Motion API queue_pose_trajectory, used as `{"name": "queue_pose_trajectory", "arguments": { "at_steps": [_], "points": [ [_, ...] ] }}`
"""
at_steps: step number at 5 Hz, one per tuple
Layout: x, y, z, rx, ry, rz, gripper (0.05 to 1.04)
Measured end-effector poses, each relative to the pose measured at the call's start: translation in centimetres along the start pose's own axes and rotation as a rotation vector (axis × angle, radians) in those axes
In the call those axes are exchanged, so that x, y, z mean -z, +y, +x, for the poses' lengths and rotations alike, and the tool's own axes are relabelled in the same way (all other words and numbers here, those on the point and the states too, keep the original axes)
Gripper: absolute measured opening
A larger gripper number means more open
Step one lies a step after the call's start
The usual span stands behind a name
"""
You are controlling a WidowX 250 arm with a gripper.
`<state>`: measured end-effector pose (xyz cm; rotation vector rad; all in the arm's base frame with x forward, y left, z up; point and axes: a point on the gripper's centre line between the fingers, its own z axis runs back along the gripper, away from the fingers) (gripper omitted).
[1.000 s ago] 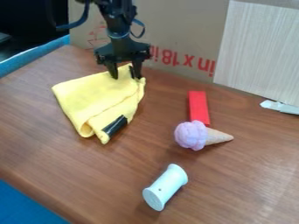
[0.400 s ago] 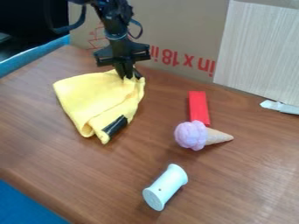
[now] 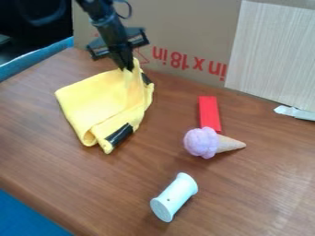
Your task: Unfold cloth from top to bottom left
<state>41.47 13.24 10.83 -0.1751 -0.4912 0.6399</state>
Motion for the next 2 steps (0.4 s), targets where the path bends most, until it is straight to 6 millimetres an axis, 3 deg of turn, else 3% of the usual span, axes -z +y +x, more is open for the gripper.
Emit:
{"name": "queue_pose_trajectory", "arguments": {
  "at_steps": [2],
  "points": [
    [-3.8, 2.5, -1.8, 0.070, -0.037, -0.151, 0.052]
  ]
}}
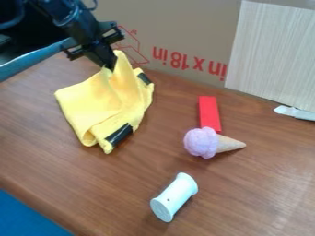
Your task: Unfold cloth from top to bottom left
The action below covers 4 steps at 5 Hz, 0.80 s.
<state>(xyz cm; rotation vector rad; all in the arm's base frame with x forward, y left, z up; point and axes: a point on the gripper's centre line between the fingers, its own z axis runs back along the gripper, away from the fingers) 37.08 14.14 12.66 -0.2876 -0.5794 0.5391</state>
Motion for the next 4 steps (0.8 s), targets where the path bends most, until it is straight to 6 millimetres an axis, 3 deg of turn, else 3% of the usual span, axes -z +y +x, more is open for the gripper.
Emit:
{"name": "queue_pose_trajectory", "arguments": {
  "at_steps": [2, 4],
  "points": [
    [-2.9, 3.8, -3.5, 0.036, -0.023, 0.018, 0.051],
    [-5.9, 6.4, -3.3, 0.021, 0.036, 0.009, 0.051]
  ]
}}
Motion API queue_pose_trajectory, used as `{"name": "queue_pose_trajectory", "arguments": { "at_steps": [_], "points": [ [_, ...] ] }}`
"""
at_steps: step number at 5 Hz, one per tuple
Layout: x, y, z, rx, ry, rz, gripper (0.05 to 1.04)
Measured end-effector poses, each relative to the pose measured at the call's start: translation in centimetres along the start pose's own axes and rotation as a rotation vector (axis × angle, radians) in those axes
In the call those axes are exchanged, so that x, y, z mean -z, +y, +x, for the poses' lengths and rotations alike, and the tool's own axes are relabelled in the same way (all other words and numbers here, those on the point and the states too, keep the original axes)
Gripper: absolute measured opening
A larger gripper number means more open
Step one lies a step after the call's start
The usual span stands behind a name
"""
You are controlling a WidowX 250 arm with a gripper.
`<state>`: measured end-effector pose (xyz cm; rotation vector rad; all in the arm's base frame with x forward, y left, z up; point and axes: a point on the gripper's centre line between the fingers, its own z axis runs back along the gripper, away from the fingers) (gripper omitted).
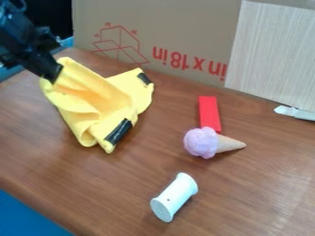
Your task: Unfold cloth from top to bottom left
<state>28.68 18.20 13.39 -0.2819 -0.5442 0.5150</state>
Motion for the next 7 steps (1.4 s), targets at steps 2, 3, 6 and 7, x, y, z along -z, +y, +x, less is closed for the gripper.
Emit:
{"name": "queue_pose_trajectory", "arguments": {
  "at_steps": [2, 3, 6, 7],
  "points": [
    [-0.7, 3.7, 0.0, 0.165, 0.084, 0.006, 0.051],
    [-0.7, 5.3, -0.3, 0.245, 0.143, 0.003, 0.051],
    [-1.7, 7.9, -2.5, 0.324, 0.198, -0.029, 0.051],
    [-1.6, 8.6, -3.2, 0.326, 0.185, -0.028, 0.051]
  ]
}}
